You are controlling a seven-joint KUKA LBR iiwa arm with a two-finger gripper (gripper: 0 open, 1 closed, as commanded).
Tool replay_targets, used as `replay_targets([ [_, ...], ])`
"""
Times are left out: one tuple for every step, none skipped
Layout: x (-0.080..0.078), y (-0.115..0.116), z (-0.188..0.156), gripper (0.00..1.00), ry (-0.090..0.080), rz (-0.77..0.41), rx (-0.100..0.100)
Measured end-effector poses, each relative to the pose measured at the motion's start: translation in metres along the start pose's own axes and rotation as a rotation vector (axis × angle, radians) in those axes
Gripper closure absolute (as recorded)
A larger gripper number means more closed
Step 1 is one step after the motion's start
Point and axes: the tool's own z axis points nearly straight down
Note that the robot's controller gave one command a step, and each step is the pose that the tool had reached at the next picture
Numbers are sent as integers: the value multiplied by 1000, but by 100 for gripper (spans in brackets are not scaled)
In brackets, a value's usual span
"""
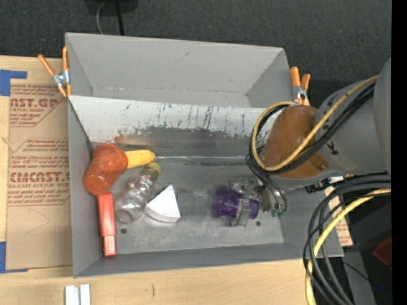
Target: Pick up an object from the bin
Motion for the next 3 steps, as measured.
replay_targets([
  [0, 0, 0, 100, 0, 0, 0],
  [-9, -2, -115, 100, 0, -20, 0],
  [-9, -2, -115, 100, 0, -20, 0],
])
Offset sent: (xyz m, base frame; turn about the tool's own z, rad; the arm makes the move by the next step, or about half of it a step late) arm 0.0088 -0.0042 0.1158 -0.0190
